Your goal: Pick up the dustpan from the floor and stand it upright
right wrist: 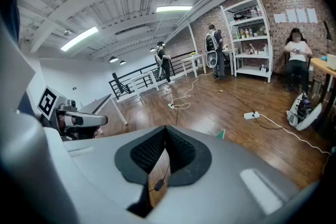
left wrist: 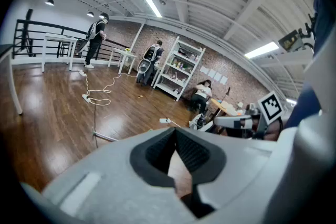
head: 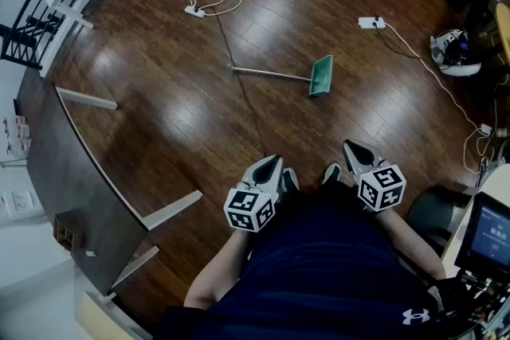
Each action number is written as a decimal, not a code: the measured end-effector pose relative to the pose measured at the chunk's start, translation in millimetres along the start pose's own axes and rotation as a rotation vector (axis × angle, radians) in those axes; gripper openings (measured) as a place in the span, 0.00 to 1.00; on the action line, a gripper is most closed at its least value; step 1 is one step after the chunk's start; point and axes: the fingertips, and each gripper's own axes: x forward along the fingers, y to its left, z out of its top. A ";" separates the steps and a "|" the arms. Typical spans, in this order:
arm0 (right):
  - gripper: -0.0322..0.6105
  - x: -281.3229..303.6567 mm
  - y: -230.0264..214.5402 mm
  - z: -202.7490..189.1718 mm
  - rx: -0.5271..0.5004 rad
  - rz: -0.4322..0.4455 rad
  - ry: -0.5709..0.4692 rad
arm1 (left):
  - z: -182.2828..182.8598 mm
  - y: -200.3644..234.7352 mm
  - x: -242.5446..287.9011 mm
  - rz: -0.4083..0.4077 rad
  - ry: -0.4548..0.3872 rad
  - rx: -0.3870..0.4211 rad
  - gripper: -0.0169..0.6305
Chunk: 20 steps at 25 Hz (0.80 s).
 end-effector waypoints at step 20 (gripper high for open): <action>0.07 66.2 -52.6 34.3 0.098 0.055 0.033 | 44.0 36.5 63.1 0.073 0.107 0.020 0.03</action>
